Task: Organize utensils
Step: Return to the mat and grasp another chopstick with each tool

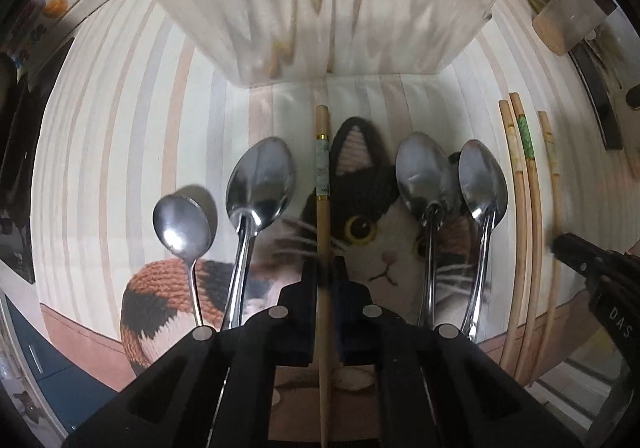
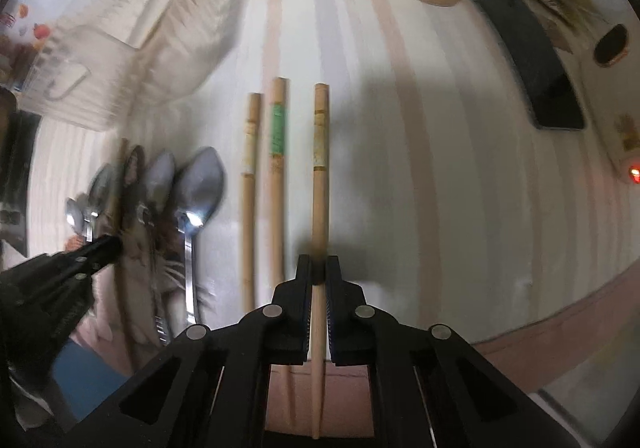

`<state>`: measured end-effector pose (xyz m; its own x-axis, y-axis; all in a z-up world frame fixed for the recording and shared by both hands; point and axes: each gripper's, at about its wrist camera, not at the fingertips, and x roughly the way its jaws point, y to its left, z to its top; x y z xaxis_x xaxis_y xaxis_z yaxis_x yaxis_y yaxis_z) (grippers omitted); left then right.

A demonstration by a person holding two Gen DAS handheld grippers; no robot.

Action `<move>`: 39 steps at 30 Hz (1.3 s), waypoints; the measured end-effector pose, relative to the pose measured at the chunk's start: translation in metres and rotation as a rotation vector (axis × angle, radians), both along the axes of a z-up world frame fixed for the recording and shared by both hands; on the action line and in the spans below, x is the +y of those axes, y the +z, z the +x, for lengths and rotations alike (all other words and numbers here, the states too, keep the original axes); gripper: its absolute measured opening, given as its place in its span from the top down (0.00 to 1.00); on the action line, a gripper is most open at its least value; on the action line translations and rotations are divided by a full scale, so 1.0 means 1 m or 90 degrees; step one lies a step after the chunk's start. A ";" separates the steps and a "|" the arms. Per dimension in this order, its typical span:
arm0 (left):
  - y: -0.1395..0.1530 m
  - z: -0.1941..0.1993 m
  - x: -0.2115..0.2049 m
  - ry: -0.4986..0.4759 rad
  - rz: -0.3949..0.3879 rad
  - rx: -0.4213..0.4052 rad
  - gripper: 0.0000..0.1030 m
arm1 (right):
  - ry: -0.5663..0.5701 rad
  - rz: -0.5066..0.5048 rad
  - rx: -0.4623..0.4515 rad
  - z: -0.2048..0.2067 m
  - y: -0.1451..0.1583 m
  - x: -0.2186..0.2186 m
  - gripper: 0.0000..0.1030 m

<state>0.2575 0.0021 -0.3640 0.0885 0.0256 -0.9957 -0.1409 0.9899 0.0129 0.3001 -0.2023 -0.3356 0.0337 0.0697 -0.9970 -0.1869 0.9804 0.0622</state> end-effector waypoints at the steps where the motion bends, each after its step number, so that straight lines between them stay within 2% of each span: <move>1: 0.000 -0.002 0.000 0.000 -0.001 -0.001 0.96 | -0.001 -0.005 0.002 -0.002 0.000 -0.004 0.94; 9: -0.005 -0.012 -0.003 -0.001 -0.014 -0.001 0.95 | 0.009 -0.030 0.013 -0.019 0.000 -0.032 0.93; 13: -0.002 -0.009 0.004 -0.001 -0.017 0.000 0.95 | 0.013 -0.047 0.015 -0.025 -0.002 -0.029 0.93; 19: -0.002 -0.006 0.005 0.004 -0.022 0.003 0.95 | -0.007 -0.025 0.028 -0.019 -0.003 -0.026 0.93; 32: -0.002 -0.007 0.005 0.003 -0.018 -0.002 0.95 | -0.009 -0.021 0.033 -0.005 -0.009 -0.027 0.93; 39: 0.009 -0.026 0.009 0.029 0.006 -0.027 0.96 | -0.022 -0.004 0.026 -0.013 -0.003 -0.028 0.93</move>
<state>0.2320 0.0116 -0.3554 0.1293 0.0399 -0.9908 -0.1864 0.9824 0.0153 0.2868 -0.2305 -0.3388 -0.0051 0.0622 -0.9980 -0.1504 0.9867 0.0623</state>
